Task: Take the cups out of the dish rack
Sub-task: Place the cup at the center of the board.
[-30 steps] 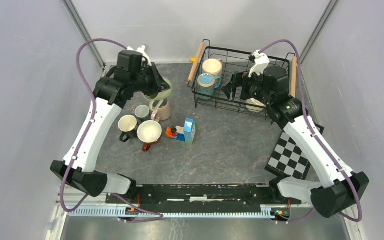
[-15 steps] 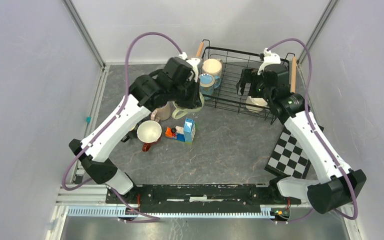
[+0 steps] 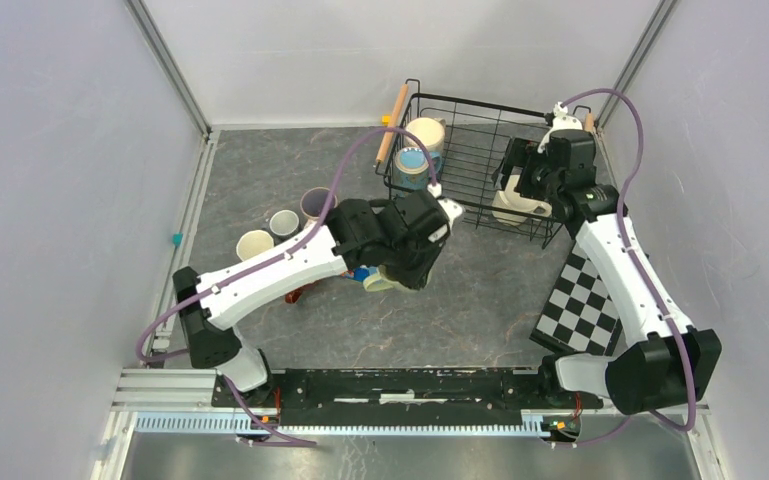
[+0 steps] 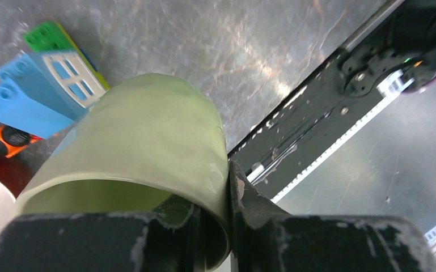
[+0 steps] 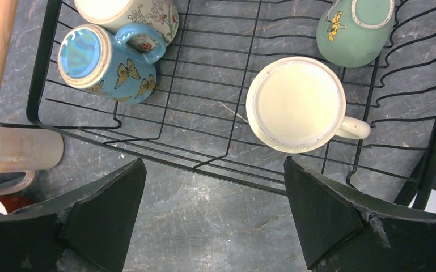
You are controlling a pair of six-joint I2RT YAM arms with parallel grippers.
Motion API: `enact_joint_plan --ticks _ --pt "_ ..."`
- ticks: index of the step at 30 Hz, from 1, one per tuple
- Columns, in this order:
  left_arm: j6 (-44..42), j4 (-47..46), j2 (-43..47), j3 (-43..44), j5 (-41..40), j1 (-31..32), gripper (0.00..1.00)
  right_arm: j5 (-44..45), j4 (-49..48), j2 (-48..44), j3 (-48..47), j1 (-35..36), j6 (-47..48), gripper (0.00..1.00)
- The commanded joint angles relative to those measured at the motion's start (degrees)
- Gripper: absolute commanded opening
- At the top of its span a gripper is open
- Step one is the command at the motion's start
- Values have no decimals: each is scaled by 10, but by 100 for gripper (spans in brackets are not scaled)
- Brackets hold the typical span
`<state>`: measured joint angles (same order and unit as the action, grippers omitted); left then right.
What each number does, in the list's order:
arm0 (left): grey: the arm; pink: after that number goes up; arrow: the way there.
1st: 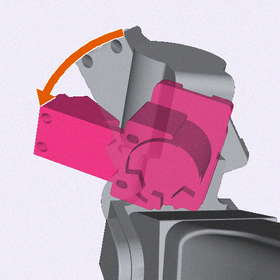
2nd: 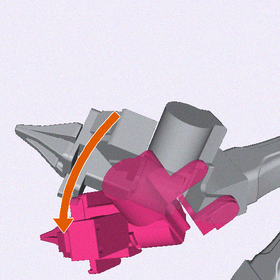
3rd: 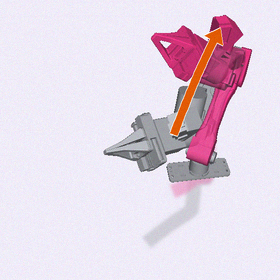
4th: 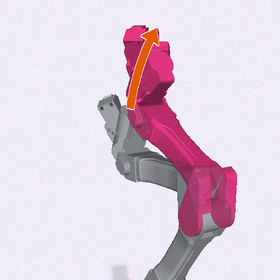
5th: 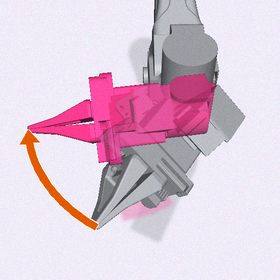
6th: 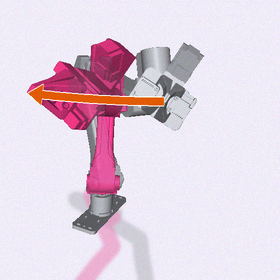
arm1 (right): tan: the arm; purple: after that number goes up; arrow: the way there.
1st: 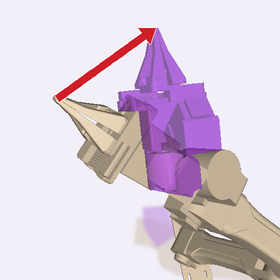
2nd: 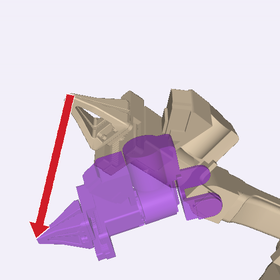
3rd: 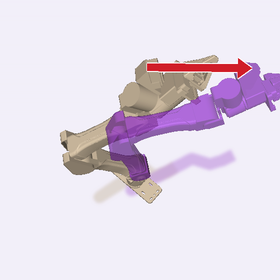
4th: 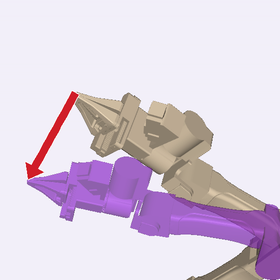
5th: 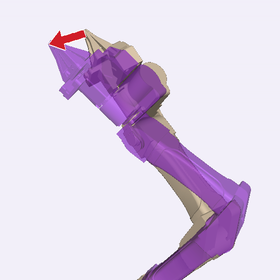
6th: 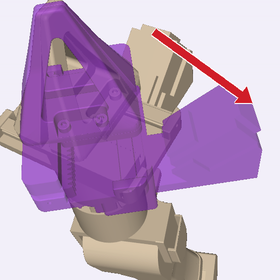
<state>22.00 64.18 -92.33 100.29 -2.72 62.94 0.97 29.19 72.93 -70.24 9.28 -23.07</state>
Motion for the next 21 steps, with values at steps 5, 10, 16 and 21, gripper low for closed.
enact_joint_plan --ticks 5,10,16,21 --pt "15 -65 24 -128 -34 22 2 -36 -37 11 12 0 -9 98" --pt "52 -90 64 -228 -47 21 2 -32 -41 13 15 0 -6 98" --pt "111 -104 117 -330 -88 14 2 -40 -52 21 20 0 -6 98" --pt "141 -112 148 -388 -109 -22 2 -45 -57 26 22 0 -7 98"
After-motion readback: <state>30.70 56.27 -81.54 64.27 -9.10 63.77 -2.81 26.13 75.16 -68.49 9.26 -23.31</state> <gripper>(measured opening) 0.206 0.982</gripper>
